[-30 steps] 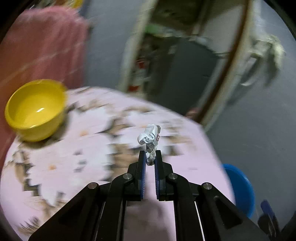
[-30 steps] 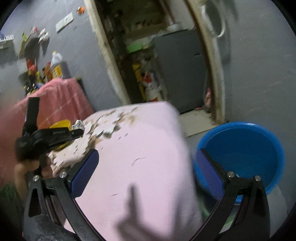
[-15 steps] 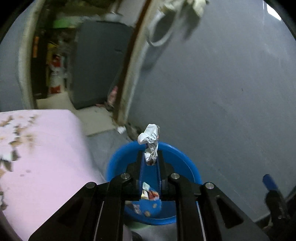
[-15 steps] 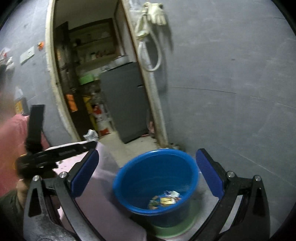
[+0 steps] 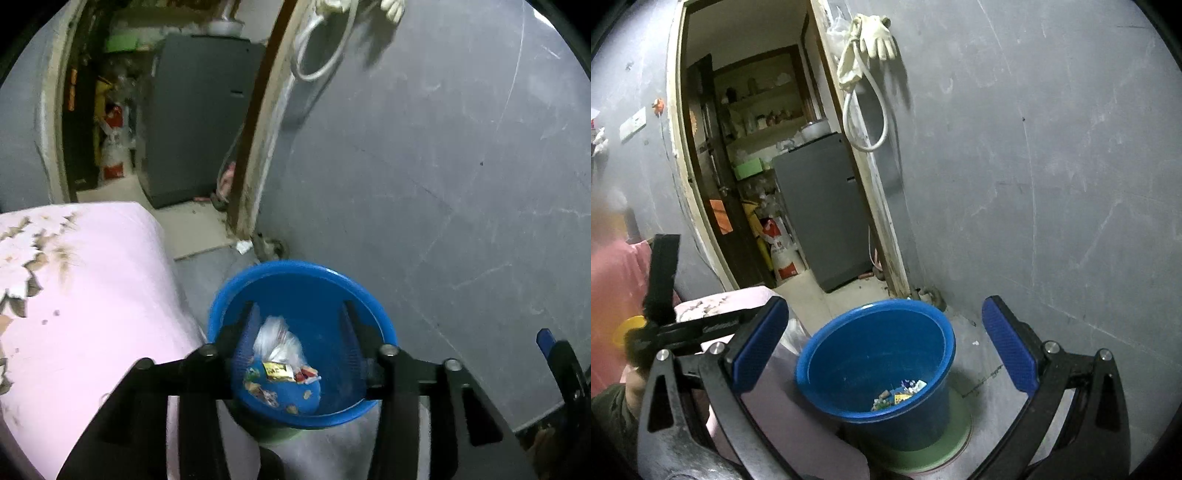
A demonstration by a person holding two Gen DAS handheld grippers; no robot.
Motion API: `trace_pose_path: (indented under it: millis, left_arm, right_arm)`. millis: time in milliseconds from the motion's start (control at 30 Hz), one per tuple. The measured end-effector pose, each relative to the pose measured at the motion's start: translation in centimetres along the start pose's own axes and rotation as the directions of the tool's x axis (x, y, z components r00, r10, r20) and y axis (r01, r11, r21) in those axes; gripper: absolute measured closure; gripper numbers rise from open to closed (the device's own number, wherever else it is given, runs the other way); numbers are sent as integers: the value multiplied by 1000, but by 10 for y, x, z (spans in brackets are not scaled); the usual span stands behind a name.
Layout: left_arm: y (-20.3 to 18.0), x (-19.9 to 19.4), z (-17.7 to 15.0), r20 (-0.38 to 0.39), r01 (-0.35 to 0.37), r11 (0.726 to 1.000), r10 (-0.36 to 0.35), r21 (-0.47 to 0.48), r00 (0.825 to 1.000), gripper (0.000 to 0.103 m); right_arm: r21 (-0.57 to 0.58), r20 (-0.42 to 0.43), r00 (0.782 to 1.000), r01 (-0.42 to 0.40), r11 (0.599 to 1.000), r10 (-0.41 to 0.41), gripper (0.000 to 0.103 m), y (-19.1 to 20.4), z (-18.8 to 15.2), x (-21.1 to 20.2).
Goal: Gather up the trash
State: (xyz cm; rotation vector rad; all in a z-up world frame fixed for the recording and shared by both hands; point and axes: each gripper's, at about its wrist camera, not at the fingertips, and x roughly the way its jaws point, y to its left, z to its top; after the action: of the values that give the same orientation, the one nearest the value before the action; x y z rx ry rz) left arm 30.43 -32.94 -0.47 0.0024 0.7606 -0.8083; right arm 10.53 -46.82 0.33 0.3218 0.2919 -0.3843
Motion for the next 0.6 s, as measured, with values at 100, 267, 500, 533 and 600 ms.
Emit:
trace_pose_path:
  millis: [100, 267, 500, 533, 600]
  left_arm:
    - [2, -19, 0, 37, 3, 1000, -2, -15, 999, 61]
    - [-1, -72, -8, 141, -25, 999, 28, -25, 990, 58]
    - [-3, -155, -43, 271, -105, 994, 111, -37, 956, 28]
    - [-2, -167, -50, 287, -123, 992, 129, -40, 949, 23]
    - [-2, -189, -64, 316, -160, 986, 167, -49, 934, 16]
  right_arm:
    - [-6, 17, 1000, -12, 1000, 12, 0, 3, 4, -9]
    - [-31, 50, 998, -31, 999, 33, 0, 13, 8, -34]
    - [-76, 84, 993, -73, 994, 80, 0, 30, 4, -71]
    - [-83, 88, 992, -83, 993, 90, 0, 33, 1, -78]
    - [-97, 95, 989, -103, 990, 112, 0, 38, -5, -88]
